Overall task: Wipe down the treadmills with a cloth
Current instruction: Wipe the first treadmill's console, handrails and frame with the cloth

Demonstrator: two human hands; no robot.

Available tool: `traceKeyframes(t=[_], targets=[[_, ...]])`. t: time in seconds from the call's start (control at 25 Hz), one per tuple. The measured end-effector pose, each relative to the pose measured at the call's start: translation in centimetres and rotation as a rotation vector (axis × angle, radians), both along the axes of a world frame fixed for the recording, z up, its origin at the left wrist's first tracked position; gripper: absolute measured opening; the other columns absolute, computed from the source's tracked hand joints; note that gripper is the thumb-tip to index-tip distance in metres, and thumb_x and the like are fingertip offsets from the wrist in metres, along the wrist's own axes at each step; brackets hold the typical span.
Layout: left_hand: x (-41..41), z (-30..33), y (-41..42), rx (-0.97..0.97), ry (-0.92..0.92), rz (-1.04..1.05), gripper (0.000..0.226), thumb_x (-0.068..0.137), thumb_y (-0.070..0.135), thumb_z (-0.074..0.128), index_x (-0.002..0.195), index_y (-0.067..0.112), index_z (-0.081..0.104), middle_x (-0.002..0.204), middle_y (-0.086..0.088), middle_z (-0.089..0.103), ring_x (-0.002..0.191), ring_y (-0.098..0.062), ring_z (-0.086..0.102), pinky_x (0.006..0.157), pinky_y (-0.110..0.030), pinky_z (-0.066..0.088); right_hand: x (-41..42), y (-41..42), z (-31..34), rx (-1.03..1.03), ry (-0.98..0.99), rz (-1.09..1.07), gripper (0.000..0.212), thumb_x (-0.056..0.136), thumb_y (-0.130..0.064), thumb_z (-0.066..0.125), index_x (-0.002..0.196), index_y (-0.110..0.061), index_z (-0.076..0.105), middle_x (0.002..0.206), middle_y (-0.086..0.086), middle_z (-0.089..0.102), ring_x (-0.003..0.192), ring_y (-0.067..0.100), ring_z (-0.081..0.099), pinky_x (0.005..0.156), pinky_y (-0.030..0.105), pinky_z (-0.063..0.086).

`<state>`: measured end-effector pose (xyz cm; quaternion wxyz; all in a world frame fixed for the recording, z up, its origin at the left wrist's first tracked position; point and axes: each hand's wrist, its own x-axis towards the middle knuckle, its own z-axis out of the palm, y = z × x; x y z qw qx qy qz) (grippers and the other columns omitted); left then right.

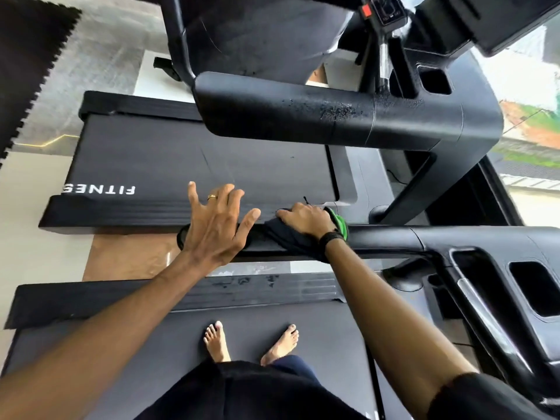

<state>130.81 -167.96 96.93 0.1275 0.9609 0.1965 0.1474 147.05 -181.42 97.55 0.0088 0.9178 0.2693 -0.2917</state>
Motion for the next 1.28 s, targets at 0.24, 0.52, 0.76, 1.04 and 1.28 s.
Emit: traceKeyframes(t=[0.24, 0.52, 0.76, 1.04, 1.28], targets=[[-0.8, -0.3, -0.1, -0.063, -0.071, -0.008, 0.058, 0.101, 0.049, 0.023, 0.121, 0.005, 0.054, 0.118, -0.008, 0.061, 0.093, -0.033, 0.061, 0.109, -0.067, 0.017, -4.2, -5.6, 3.3, 0.383, -0.272, 0.03, 0.047, 0.083, -0.048, 0.04, 0.111, -0.026, 0.071, 0.113, 0.002, 0.072, 0.109, 0.026, 0.062, 0.091, 0.036, 0.044], [-0.3, 0.4, -0.5, -0.028, 0.027, -0.002, 0.062, 0.101, 0.052, 0.018, 0.126, 0.007, 0.052, 0.117, -0.005, 0.06, 0.093, -0.026, 0.06, 0.108, -0.07, 0.017, 3.4, -1.0, 1.2, -0.13, 0.199, -0.103, 0.053, 0.096, -0.057, 0.033, 0.122, -0.021, 0.061, 0.138, 0.013, 0.054, 0.127, 0.035, 0.051, 0.094, 0.039, 0.036], [-0.4, 0.2, 0.1, -0.181, 0.009, 0.07, 0.06, 0.098, 0.05, 0.018, 0.13, 0.008, 0.047, 0.122, -0.004, 0.059, 0.106, -0.03, 0.059, 0.111, -0.069, 0.011, -2.8, 3.7, 0.9, 0.045, 0.107, 0.024, 0.074, 0.082, -0.068, 0.028, 0.125, -0.018, 0.062, 0.129, 0.016, 0.061, 0.119, 0.037, 0.056, 0.088, 0.04, 0.038], [-1.2, -0.8, 3.6, -0.372, 0.032, 0.219, 0.072, 0.092, 0.059, 0.008, 0.137, 0.015, 0.042, 0.139, -0.007, 0.047, 0.126, -0.032, 0.047, 0.114, -0.066, 0.005, -3.8, -4.6, 2.8, 0.427, -0.135, 0.154, 0.035, 0.086, -0.051, 0.043, 0.103, -0.031, 0.066, 0.115, 0.0, 0.071, 0.107, 0.024, 0.059, 0.086, 0.038, 0.046], [-1.6, -1.4, 3.6, -0.426, 0.02, 0.236, 0.077, 0.092, 0.06, 0.001, 0.144, 0.013, 0.033, 0.144, -0.004, 0.041, 0.134, -0.029, 0.039, 0.115, -0.067, 0.002, 1.2, 1.3, 0.4, -0.057, 0.153, 0.086, 0.053, 0.092, -0.06, 0.031, 0.113, -0.022, 0.062, 0.134, 0.017, 0.056, 0.115, 0.032, 0.054, 0.101, 0.042, 0.04]])
